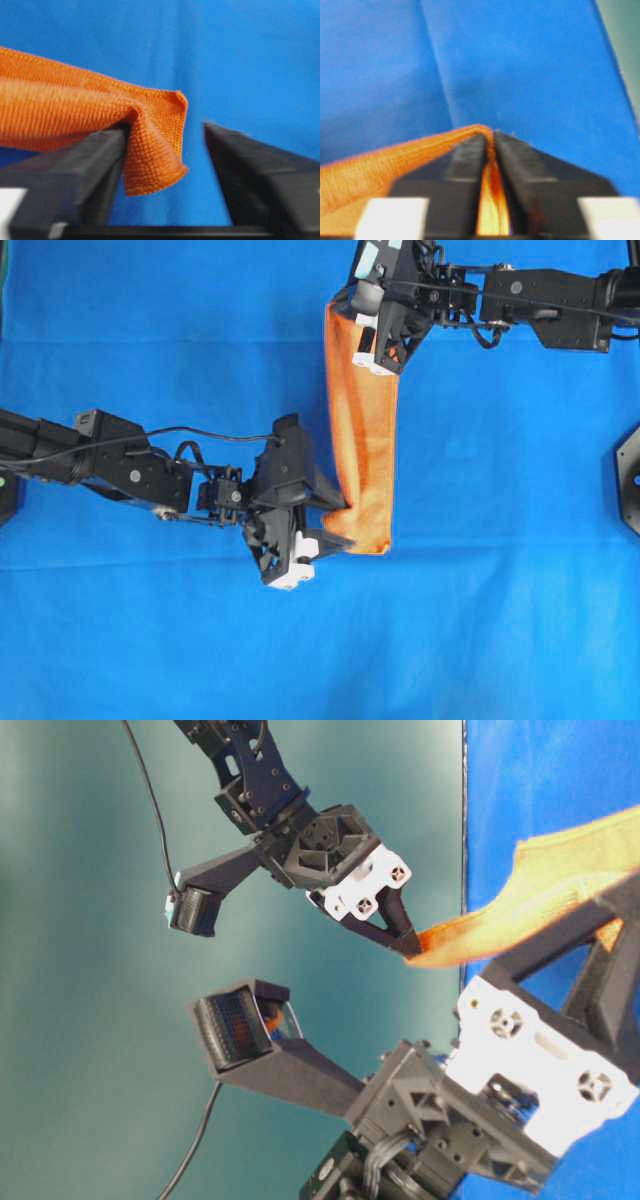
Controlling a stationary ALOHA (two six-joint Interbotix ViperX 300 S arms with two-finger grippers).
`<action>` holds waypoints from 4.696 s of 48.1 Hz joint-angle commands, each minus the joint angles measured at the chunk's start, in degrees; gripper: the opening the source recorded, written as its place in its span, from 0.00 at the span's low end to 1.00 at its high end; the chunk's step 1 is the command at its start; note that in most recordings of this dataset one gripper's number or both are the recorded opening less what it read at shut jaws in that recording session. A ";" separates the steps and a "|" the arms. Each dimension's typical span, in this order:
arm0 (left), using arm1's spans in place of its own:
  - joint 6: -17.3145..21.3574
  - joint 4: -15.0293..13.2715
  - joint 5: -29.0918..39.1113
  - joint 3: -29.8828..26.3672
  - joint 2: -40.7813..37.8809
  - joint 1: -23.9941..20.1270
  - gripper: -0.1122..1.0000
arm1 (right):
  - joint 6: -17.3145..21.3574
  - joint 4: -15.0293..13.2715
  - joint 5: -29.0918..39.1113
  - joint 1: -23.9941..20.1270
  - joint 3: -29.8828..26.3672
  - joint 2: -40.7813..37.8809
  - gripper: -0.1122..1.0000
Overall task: Fold the orange towel.
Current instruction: 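Lay the strip down, open both grippers and withdraw sideways, then move both grippers to the strip's top corners and pinch them, then lift the top end with both grippers and fold it down toward the bottom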
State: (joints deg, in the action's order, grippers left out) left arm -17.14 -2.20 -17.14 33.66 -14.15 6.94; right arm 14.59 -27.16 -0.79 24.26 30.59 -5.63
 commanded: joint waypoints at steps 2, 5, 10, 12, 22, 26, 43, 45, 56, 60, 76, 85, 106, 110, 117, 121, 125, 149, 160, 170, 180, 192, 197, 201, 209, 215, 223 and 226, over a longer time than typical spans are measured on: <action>0.62 0.26 0.26 -1.93 1.23 -0.53 0.75 | 0.00 -1.32 -0.26 -0.70 -0.62 0.97 0.50; 0.79 0.44 1.49 -2.20 2.20 -0.70 0.86 | 0.00 -1.49 -0.26 -0.79 -0.62 1.05 0.64; 0.97 0.44 5.27 -2.20 5.36 -0.79 0.89 | 0.09 -1.49 0.09 -0.79 -0.35 1.93 0.69; 1.14 0.53 7.12 -1.93 7.12 -0.79 0.88 | 0.09 -1.49 0.18 -0.88 -0.18 2.46 0.66; 3.60 0.53 16.79 0.26 18.02 -0.79 0.86 | 0.09 -1.49 0.35 -2.11 2.72 7.47 0.66; 5.36 0.53 18.28 1.85 22.15 -0.88 0.86 | 0.35 -1.58 0.35 -2.55 4.57 10.11 0.66; 10.20 0.53 16.79 14.94 38.67 -7.82 0.86 | 4.22 0.26 -3.43 -3.87 17.31 23.55 0.66; 10.28 0.53 16.17 16.52 40.25 -8.61 0.86 | 4.92 0.35 -4.39 -4.13 19.07 25.05 0.66; 10.46 0.62 10.46 25.40 46.67 -11.95 0.86 | 8.35 0.44 -11.78 -5.19 27.95 32.70 0.66; 10.46 0.62 8.44 27.51 47.46 -12.04 0.86 | 9.23 0.35 -14.94 -5.27 30.32 33.75 0.66; 10.55 0.62 7.29 28.13 47.72 -12.04 0.86 | 9.84 0.44 -16.35 -5.27 31.38 34.37 0.65; 10.63 0.62 7.38 28.13 47.90 -12.04 0.86 | 9.84 0.35 -16.35 -5.27 31.29 34.37 0.65; 18.28 0.62 3.34 22.59 41.04 -15.21 0.86 | 9.84 1.41 -16.00 -2.99 27.51 30.32 0.65; 20.30 0.70 3.43 19.86 36.65 -16.88 0.86 | 9.84 1.32 -15.29 -1.05 25.31 26.72 0.65; 23.64 0.62 3.43 14.59 27.69 -20.83 0.86 | 9.58 1.32 -11.07 1.85 20.30 19.69 0.65; 23.99 0.62 2.99 12.39 22.76 -23.29 0.86 | 9.40 1.14 -8.96 3.08 17.49 15.47 0.65; 23.99 0.62 2.55 10.28 17.75 -25.14 0.86 | 9.32 1.14 -7.82 4.13 15.38 11.51 0.65; 23.99 0.62 -4.31 2.99 -1.85 -31.99 0.86 | 9.58 1.41 -8.17 8.09 11.69 -3.08 0.65; 23.82 0.62 -4.57 2.99 -4.31 -33.40 0.83 | 9.76 1.49 -11.69 8.17 11.95 -5.63 0.65; 23.55 0.62 -4.48 3.52 -4.39 -32.96 0.61 | 9.58 1.32 -11.16 7.21 12.04 -5.80 0.51; 24.61 0.62 -4.57 3.43 -4.39 -31.99 0.17 | 9.14 1.14 -11.16 6.94 12.22 -5.80 0.13; 24.61 0.62 -4.48 3.52 -4.31 -31.03 0.12 | 9.05 1.05 -11.16 6.94 11.69 -5.54 0.13; 24.70 0.62 -3.87 3.52 -3.43 -31.03 0.12 | 8.96 1.05 -10.72 7.21 11.69 -3.96 0.13; 24.79 0.62 -2.81 3.52 -1.76 -31.03 0.12 | 8.88 1.05 -9.58 7.21 11.87 -1.85 0.13; 25.58 0.62 -1.05 3.69 2.90 -31.38 0.12 | 8.61 0.88 -6.86 7.29 12.22 2.55 0.13; 26.89 0.62 -0.97 3.87 4.31 -31.64 0.12 | 8.61 0.44 -6.50 7.29 12.57 4.22 0.13; 26.98 0.62 0.09 3.87 4.39 -31.55 0.12 | 8.61 0.44 -6.59 7.21 12.74 4.39 0.13; 26.98 0.62 0.88 3.87 4.48 -31.46 0.12 | 8.70 0.44 -6.68 7.21 12.83 4.39 0.13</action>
State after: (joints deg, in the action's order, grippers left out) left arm 9.76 -1.58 -16.70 37.88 -11.60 -24.52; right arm 23.20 -26.63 -7.21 31.29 43.68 -2.81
